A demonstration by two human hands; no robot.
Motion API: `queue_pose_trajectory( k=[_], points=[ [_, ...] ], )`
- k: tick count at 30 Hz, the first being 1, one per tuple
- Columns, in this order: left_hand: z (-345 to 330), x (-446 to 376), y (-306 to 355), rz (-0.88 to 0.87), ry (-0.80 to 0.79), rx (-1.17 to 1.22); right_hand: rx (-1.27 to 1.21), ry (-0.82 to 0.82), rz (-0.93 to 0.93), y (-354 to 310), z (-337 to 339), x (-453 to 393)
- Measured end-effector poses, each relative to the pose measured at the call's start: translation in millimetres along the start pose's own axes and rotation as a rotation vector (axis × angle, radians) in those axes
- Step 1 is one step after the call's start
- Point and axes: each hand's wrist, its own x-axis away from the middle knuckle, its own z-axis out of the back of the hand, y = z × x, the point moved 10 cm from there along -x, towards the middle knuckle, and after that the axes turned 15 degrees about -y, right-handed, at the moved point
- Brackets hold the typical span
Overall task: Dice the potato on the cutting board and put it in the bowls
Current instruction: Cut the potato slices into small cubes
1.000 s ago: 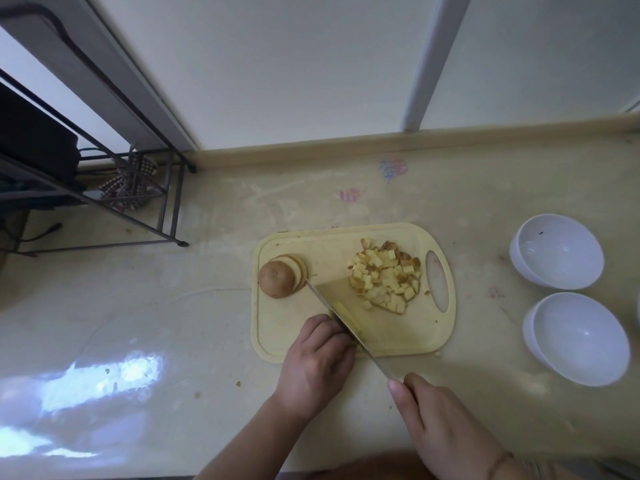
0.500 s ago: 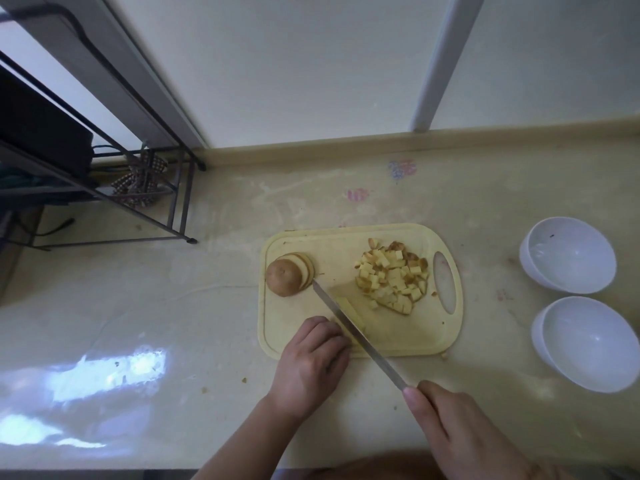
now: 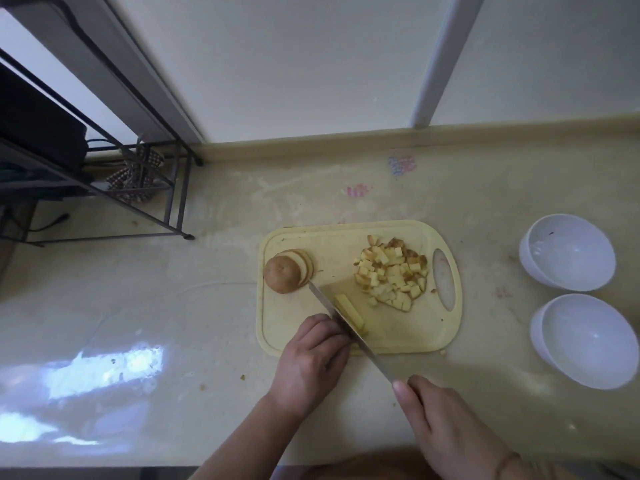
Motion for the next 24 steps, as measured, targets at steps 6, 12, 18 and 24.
queue_pose_trajectory(
  k=[6, 12, 18, 24],
  points=[
    [1, 0, 1, -0.018, -0.045, 0.003, -0.015, 0.043, 0.051, -1, 3, 0],
    [22, 15, -11, 0.053, 0.021, 0.066, 0.047, 0.027, -0.007, 5, 8, 23],
    [38, -7, -19, 0.198, -0.012, -0.057, -0.098, 0.094, -0.037, 31, 19, 39],
    [7, -35, -18, 0.310, -0.180, -0.144, -0.195, 0.215, -0.095, 60, 31, 46]
  ],
)
